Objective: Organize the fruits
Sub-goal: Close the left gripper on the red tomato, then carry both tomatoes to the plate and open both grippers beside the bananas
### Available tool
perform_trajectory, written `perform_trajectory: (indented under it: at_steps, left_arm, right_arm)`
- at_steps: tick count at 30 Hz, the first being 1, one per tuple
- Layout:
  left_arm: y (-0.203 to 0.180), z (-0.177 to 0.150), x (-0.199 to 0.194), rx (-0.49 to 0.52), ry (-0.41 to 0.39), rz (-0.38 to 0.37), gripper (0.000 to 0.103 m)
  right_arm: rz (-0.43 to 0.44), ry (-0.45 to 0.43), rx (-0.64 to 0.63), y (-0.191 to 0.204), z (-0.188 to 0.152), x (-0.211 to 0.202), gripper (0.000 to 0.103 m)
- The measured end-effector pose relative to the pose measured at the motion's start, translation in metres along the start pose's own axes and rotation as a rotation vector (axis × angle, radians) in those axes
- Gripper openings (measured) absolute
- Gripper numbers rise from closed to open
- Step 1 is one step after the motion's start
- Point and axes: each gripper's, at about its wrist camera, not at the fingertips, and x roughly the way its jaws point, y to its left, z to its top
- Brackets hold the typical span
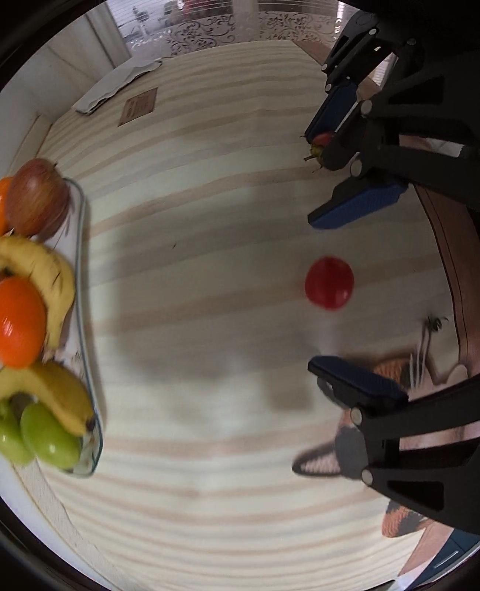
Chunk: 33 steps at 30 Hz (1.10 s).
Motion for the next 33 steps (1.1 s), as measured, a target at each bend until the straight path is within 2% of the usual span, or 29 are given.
perform_trajectory:
  at_steps: [2, 11, 14, 17, 25, 30, 33]
  left_arm:
    - [-0.004, 0.001, 0.005, 0.01, 0.017, -0.003, 0.054]
    - [-0.022, 0.003, 0.009, 0.033, -0.014, 0.028, 0.027]
    - [-0.024, 0.004, 0.005, 0.016, -0.019, 0.014, 0.027]
    - [0.0, 0.007, -0.003, 0.007, -0.028, 0.007, 0.028]
    - [0.013, 0.012, -0.007, -0.002, -0.028, -0.027, 0.027]
    - [0.042, 0.013, -0.016, -0.093, -0.016, -0.11, 0.027]
    - [0.052, 0.012, -0.028, -0.14, -0.026, -0.135, 0.027]
  right_arm:
    - [0.0, 0.001, 0.0, -0.001, 0.001, 0.0, 0.028]
    - [0.002, -0.002, 0.002, 0.005, 0.001, 0.003, 0.028]
    - [0.007, -0.001, 0.004, 0.005, 0.002, 0.003, 0.028]
    - [0.011, -0.003, 0.005, 0.005, 0.003, 0.002, 0.028]
    - [0.022, -0.01, 0.006, 0.001, 0.005, -0.004, 0.028]
    - [0.033, -0.024, 0.015, -0.002, 0.007, -0.012, 0.028]
    - [0.045, -0.03, 0.02, -0.004, 0.011, -0.015, 0.028]
